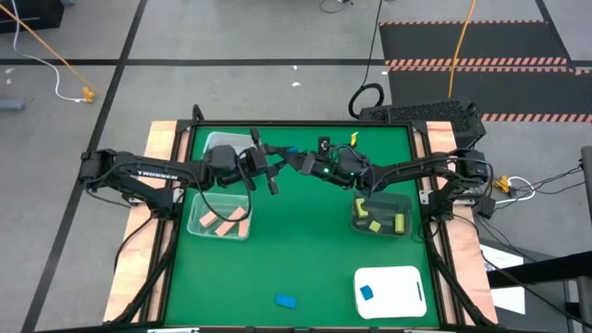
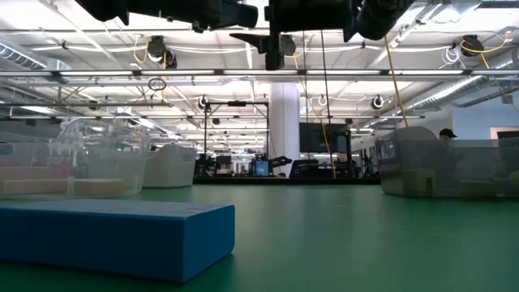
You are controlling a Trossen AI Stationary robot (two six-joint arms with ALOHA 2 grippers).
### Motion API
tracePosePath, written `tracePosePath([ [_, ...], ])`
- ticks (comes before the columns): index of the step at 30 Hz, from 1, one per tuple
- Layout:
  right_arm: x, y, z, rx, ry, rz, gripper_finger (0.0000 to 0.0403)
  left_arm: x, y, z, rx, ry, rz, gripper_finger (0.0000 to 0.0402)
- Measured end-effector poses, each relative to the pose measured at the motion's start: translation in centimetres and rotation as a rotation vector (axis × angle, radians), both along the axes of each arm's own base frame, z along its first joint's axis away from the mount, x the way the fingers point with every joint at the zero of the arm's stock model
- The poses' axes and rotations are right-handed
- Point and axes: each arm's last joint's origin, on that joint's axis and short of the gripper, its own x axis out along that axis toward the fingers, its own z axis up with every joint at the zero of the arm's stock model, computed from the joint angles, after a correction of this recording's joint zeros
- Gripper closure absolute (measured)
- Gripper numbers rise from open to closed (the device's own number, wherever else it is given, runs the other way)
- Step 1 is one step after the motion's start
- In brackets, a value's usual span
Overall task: Sort & place blocks by color
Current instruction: Put the left blue block into the white bin
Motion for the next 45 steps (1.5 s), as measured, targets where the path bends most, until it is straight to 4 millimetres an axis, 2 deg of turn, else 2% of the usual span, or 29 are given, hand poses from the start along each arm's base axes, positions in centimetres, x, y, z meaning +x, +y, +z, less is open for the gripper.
tracePosePath([
  [12, -0.2, -0.7, 0.0, -0.042, 0.037, -0.025, 0.0154, 0.0, 0.2, -0.6, -0.033, 0.064, 0.052, 0.0305],
  [19, -0.2, -1.3, -0.1, -0.046, 0.051, -0.048, 0.0172, 0.0, 0.0, -0.9, -0.052, 0.084, 0.048, 0.0305],
  [30, -0.4, -2.1, -0.1, -0.044, 0.051, -0.070, 0.0205, -0.1, 0.7, -1.0, 0.029, 0.123, 0.114, 0.0305],
  [39, -0.4, -2.2, 0.2, -0.048, 0.030, -0.051, 0.0174, -0.3, 1.4, 0.0, 0.048, 0.022, 0.156, 0.0305],
  [45, -0.5, -2.6, 0.4, -0.058, 0.009, -0.028, 0.0147, -0.3, 1.7, -0.1, 0.049, 0.023, 0.164, 0.0305],
])
